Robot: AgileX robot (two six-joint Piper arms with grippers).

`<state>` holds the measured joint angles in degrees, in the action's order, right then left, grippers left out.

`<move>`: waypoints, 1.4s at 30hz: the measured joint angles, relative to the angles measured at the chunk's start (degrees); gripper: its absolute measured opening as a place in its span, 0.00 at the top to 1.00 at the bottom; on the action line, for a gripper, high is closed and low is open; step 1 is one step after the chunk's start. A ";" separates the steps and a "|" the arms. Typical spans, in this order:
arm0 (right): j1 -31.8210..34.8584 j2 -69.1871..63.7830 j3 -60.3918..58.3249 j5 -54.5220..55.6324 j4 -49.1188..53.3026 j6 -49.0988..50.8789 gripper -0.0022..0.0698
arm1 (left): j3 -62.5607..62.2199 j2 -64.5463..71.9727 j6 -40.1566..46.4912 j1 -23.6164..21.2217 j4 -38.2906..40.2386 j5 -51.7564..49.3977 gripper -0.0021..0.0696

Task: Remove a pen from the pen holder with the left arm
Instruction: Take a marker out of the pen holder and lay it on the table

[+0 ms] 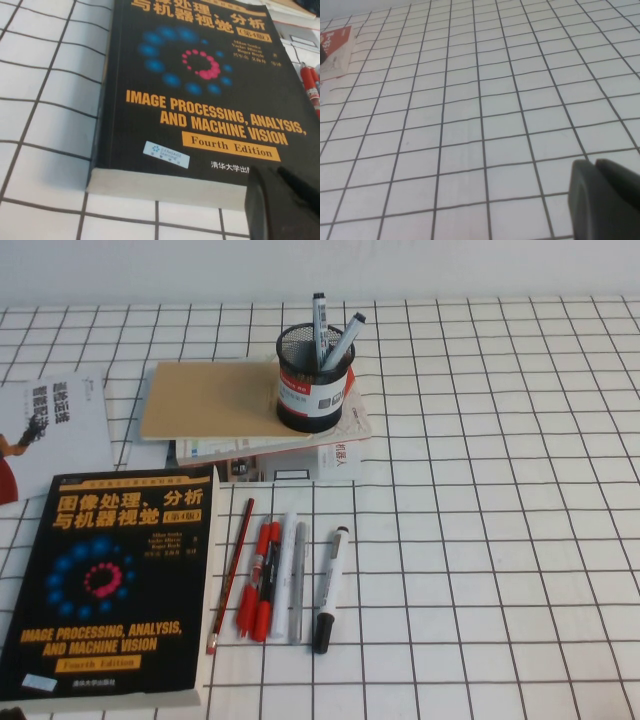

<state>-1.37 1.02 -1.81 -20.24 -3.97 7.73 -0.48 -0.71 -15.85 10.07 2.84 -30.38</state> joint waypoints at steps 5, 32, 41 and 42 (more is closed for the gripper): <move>0.00 0.00 0.00 0.00 0.00 0.00 0.99 | 0.84 0.00 -0.23 0.00 0.00 4.08 0.97; 0.00 0.00 0.00 0.00 0.00 0.00 0.99 | 1.87 0.00 13.10 0.00 -0.54 8.95 0.97; 0.00 0.00 0.00 0.00 0.00 0.00 0.99 | 1.87 0.00 14.54 0.00 -0.54 8.95 0.97; 0.00 0.00 0.00 0.00 0.00 0.00 0.99 | 1.87 0.00 14.54 0.00 -0.54 8.95 0.97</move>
<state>-1.37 1.02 -1.81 -20.24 -3.97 7.73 1.39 -0.71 -1.31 10.07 2.31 -21.43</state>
